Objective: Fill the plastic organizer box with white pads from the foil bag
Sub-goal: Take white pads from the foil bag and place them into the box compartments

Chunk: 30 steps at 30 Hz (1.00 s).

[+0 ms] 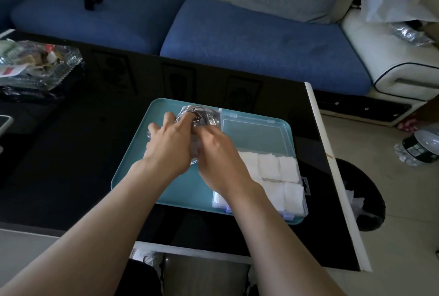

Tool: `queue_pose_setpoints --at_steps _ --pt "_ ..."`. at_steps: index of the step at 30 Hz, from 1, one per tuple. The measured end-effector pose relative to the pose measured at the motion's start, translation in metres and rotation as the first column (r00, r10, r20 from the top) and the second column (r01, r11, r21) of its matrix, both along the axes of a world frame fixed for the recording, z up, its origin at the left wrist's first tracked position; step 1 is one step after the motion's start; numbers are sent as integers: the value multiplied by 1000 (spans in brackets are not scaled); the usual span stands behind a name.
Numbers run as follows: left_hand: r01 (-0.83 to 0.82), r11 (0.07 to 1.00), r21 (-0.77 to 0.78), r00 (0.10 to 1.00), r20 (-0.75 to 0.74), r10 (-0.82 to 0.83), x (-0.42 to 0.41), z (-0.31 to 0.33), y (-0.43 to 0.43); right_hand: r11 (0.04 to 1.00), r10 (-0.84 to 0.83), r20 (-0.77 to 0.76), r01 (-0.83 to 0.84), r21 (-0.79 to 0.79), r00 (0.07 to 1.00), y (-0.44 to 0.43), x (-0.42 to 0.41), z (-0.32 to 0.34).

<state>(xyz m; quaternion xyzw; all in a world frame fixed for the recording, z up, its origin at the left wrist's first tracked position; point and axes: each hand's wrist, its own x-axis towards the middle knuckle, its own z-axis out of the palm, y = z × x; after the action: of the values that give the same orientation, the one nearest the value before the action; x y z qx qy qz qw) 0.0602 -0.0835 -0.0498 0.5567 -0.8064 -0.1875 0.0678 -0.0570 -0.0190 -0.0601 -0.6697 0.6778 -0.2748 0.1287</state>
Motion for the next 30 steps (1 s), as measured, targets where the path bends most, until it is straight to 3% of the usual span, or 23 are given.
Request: queue_pose_setpoints --at_steps 6,10,19,25,30 --pt "-10 996 -86 992 -127 -1 -1 4 -3 999 -31 -32 31 9 999 -5 3 -4" --pt "-44 989 -138 973 -232 11 -5 8 -2 998 -59 24 59 -5 998 -3 0 4" --pt "-2 994 -111 873 -485 -52 -9 29 13 981 -149 65 156 -119 987 2 -24 22" --pt "-47 998 -47 848 -530 15 -19 34 18 990 -107 14 108 -95 994 6 -36 23" --pt "-74 997 13 825 -561 68 -28 33 20 988 -136 114 143 -62 984 13 -44 23"
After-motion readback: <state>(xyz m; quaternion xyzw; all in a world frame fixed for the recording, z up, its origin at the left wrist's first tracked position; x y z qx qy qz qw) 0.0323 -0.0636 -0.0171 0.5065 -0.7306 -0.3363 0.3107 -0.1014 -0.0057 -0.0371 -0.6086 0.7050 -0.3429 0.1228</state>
